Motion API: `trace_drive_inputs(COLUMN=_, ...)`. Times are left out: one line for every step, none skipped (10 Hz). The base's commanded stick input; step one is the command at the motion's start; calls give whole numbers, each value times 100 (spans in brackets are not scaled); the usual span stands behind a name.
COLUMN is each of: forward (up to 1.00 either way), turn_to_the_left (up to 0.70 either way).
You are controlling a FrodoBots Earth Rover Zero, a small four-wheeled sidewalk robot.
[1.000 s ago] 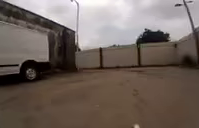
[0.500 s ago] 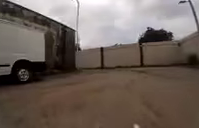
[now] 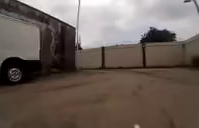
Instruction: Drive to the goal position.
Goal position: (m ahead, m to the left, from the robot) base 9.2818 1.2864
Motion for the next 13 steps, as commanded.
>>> trace_drive_inputs(forward=100, turn_to_the_left=0)
trace_drive_inputs(forward=100, turn_to_the_left=0)
trace_drive_inputs(forward=100, turn_to_the_left=0)
trace_drive_inputs(forward=100, turn_to_the_left=0)
trace_drive_inputs(forward=100, turn_to_the_left=0)
trace_drive_inputs(forward=100, turn_to_the_left=-12)
trace_drive_inputs(forward=100, turn_to_the_left=-27)
trace_drive_inputs(forward=100, turn_to_the_left=-27)
trace_drive_inputs(forward=100, turn_to_the_left=-21)
trace_drive_inputs(forward=100, turn_to_the_left=-4)
trace_drive_inputs(forward=100, turn_to_the_left=0)
trace_drive_inputs(forward=100, turn_to_the_left=0)
trace_drive_inputs(forward=100, turn_to_the_left=0)
